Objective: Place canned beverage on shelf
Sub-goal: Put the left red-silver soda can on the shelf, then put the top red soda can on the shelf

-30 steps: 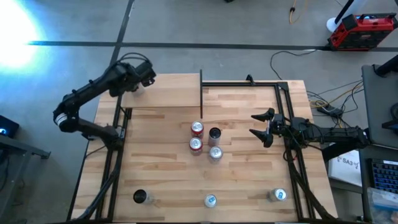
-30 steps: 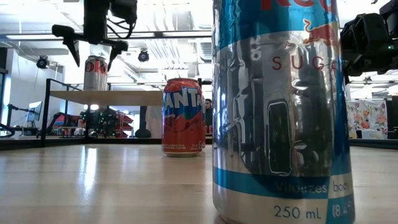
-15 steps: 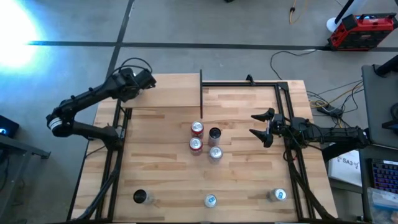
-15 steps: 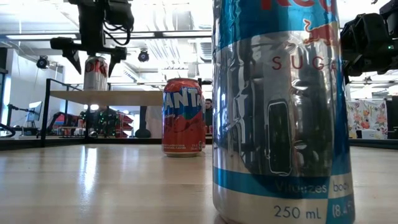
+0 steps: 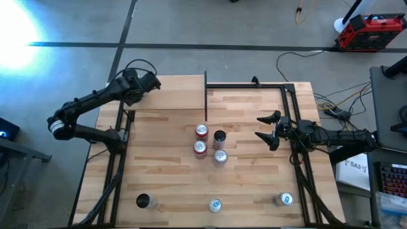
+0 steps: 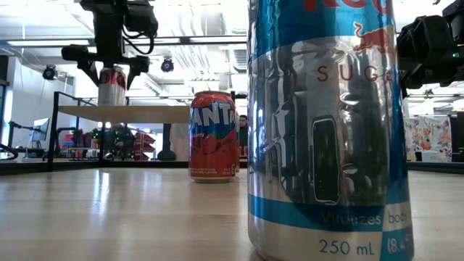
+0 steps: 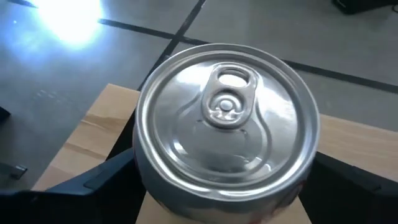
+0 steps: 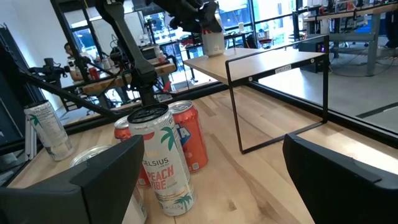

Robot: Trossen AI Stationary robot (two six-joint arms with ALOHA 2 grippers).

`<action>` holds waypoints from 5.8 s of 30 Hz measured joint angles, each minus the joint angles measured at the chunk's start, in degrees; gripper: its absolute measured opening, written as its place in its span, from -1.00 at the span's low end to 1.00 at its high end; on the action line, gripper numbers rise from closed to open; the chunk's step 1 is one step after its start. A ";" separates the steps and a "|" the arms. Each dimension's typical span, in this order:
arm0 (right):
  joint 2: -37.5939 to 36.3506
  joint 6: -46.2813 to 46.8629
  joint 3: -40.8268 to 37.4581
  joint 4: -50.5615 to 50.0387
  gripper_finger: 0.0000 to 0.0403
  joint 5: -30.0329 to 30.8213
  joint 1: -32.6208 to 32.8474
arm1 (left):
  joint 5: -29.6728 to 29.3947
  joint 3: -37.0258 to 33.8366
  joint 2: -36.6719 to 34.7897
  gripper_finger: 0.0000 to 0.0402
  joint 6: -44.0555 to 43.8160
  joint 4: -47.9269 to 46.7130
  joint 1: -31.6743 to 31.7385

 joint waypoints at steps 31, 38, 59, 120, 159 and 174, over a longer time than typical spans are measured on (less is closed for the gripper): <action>0.00 0.00 0.00 -0.01 0.83 0.00 -0.01 | -2.29 -1.58 -0.28 0.47 12.16 11.58 5.09; 0.00 0.00 0.00 0.00 0.83 0.00 0.01 | 0.19 -1.84 -0.28 0.47 14.76 13.18 7.61; 0.00 0.00 0.00 0.00 0.83 0.00 -0.01 | 0.98 -2.28 1.41 0.48 17.89 16.14 9.57; -0.02 -0.01 0.00 -0.01 0.83 0.00 0.00 | 23.12 7.11 0.10 0.98 -6.73 -5.29 -29.31; -0.02 0.00 0.00 -0.02 0.83 0.00 -0.01 | 41.42 58.21 51.00 0.98 -7.46 -23.44 -32.39; -0.02 0.00 0.00 0.00 0.83 0.00 0.01 | 42.88 52.42 51.67 0.98 -9.85 -17.90 -30.14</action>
